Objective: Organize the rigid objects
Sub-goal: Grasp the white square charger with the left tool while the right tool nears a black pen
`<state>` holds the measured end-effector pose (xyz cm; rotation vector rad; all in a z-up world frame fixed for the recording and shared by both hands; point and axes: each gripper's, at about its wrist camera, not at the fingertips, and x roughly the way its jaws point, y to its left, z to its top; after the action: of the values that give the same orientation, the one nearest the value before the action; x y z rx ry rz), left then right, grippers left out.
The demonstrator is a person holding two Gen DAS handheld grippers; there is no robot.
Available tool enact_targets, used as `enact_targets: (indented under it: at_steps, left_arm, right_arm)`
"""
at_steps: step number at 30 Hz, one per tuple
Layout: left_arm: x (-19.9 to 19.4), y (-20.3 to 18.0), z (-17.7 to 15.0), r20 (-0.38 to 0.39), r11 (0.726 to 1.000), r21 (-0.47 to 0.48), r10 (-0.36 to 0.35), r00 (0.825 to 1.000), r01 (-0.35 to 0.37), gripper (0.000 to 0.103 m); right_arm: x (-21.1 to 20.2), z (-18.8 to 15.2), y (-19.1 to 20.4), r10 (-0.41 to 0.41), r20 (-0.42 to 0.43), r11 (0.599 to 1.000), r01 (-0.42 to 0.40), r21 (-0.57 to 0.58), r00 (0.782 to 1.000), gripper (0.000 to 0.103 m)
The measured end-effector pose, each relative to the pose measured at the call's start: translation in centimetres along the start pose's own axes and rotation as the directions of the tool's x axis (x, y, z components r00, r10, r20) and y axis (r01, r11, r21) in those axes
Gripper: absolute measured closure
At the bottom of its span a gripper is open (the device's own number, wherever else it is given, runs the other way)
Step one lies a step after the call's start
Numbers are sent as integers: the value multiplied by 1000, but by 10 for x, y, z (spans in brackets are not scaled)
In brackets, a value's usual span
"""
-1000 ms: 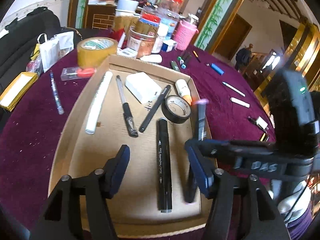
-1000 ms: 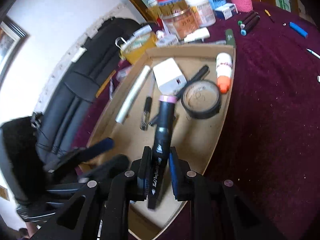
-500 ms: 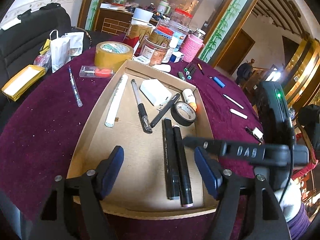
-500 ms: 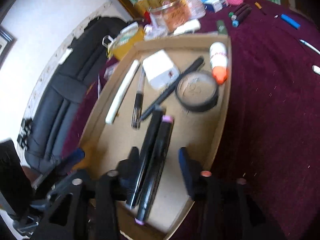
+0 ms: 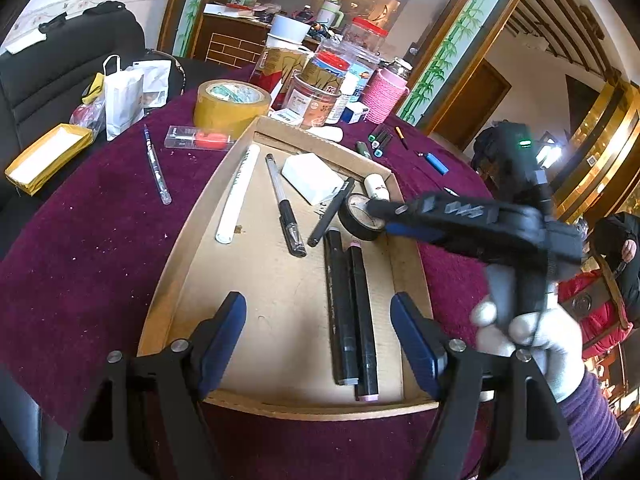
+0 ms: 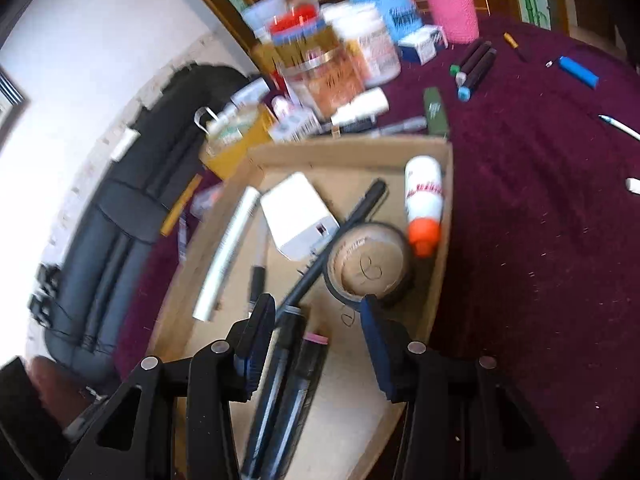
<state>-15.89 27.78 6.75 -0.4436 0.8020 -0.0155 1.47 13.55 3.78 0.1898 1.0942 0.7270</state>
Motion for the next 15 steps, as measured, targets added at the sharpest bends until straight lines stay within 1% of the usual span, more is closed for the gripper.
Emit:
enact_targets:
  at_steps: [1, 3, 4, 5, 6, 7, 8, 9, 10, 11, 12, 13, 14, 15]
  left_arm:
    - [0, -3, 0, -1, 1000, 5, -2, 1000, 2, 26]
    - [0, -9, -1, -2, 1000, 16, -12, 1000, 12, 25]
    - [1, -12, -1, -2, 1000, 23, -16, 1000, 16, 25]
    - [0, -17, -2, -2, 999, 35, -28, 1000, 28, 25]
    - [0, -23, -3, 0, 998, 48, -49, 999, 49, 25]
    - [-2, -28, -4, 2, 996, 61, -71, 997, 71, 25]
    - [-3, -33, -5, 3, 993, 72, -90, 996, 90, 25]
    - [-4, -38, -6, 3, 990, 83, -112, 994, 112, 24]
    - [-5, -46, -7, -1, 984, 95, -150, 989, 149, 23]
    - [-5, -51, -9, -3, 980, 102, -169, 986, 169, 21]
    - [-5, -59, -11, -7, 975, 116, -188, 982, 188, 19]
    - [-5, -67, -13, -9, 971, 131, -199, 980, 198, 19]
    - [-4, -74, -16, -13, 968, 145, -205, 979, 205, 19]
    - [-3, -81, -18, -20, 965, 158, -210, 977, 211, 19]
  right_arm:
    - [-12, 1, -3, 6, 22, 1000, -6, 3, 1000, 54]
    - [-49, 0, -9, -15, 106, 1000, 17, -17, 994, 54]
    - [-63, 0, -13, -37, 144, 999, 42, -33, 989, 50]
    - [-81, -3, -12, -80, 205, 994, 93, -57, 976, 44]
    - [-104, -8, -14, -136, 286, 983, 166, -81, 948, 24]
    - [-122, -13, -16, -181, 353, 971, 225, -87, 918, 1]
    - [-141, -19, -25, -224, 422, 956, 283, -81, 879, 1]
    - [-158, -24, -37, -254, 473, 945, 320, -64, 844, 0]
    - [-166, -24, -51, -274, 466, 942, 331, -45, 841, 1]
    - [-170, -20, -72, -290, 410, 946, 325, -16, 865, 1]
    - [-173, -18, -101, -284, 328, 957, 287, 42, 901, 1]
    - [-178, -19, -135, -260, 275, 964, 232, 128, 926, 1]
    - [-182, -21, -158, -256, 266, 959, 210, 189, 929, 1]
    - [-191, -28, -188, -281, 266, 940, 209, 270, 922, 1]
